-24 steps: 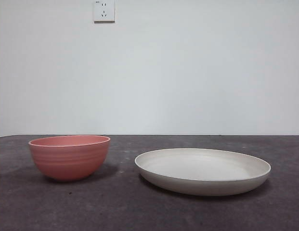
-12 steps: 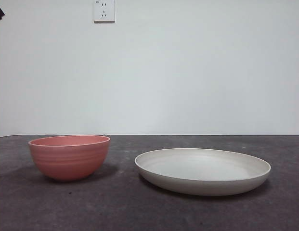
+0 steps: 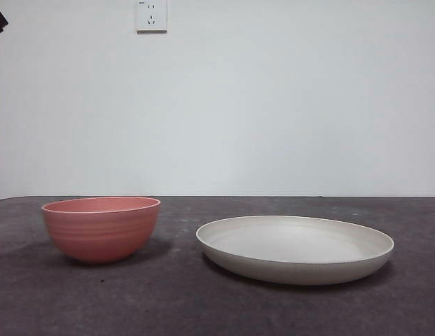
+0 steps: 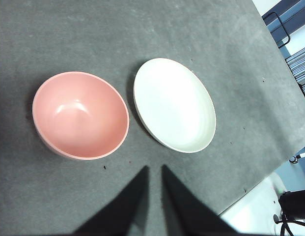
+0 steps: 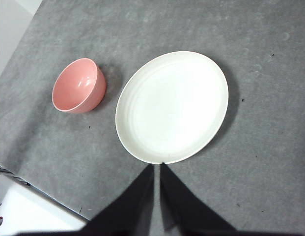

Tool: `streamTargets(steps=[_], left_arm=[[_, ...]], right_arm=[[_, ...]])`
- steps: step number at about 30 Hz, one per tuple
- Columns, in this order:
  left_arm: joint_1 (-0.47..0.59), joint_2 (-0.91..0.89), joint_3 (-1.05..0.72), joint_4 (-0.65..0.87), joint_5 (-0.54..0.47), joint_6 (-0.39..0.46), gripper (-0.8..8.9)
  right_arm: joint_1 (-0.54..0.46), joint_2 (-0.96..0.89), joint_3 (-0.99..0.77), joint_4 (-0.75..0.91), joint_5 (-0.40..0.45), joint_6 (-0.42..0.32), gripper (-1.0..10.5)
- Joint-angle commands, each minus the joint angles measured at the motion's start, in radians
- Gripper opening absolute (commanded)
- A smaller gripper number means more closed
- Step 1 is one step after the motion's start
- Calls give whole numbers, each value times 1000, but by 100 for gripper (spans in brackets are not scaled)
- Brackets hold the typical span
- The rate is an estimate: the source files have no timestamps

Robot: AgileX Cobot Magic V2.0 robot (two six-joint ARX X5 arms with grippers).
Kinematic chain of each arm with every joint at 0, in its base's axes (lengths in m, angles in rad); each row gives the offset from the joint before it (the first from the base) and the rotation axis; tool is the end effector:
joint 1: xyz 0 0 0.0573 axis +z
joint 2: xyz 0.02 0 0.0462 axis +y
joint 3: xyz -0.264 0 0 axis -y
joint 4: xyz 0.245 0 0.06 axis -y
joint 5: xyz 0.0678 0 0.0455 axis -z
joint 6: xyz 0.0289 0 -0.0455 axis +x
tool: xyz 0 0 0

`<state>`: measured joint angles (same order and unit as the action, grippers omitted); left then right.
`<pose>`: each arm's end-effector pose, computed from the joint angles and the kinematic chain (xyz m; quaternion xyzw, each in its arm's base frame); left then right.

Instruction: Place the red bowl on the white plate

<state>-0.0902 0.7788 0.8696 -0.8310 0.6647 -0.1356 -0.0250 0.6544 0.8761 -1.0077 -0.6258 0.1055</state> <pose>0.1353 -0.0301 0.3098 -0.1610 0.3694 -0.3193 0.8577 0.1012 0.0144 0.3121 0.1688 0.3768 0.2538 0.8747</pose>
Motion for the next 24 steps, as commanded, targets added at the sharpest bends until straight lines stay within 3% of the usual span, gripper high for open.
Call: streamTargets(steps=[1,3,5,6,15,24], left_arm=[[-4,5,18,10,10,22,269],[-4,5,18,10,10,22,500],[-4,5,18,13,10,22,672],[-4,5,18,14,10,22,713],[-4,5,18,17,2,47,717],[-4,78,18,17,-222,11,712]], right_arm=[[3,4,16,5,-3,-13,214],[3,4,16,5,-2,-13,397],[3,4,16,5,-2,-13,540],[3,4,16,5,-2,-13,578],[3,4,16,5,-3,-13,606],[3,4,16,4,-6,-13,606]])
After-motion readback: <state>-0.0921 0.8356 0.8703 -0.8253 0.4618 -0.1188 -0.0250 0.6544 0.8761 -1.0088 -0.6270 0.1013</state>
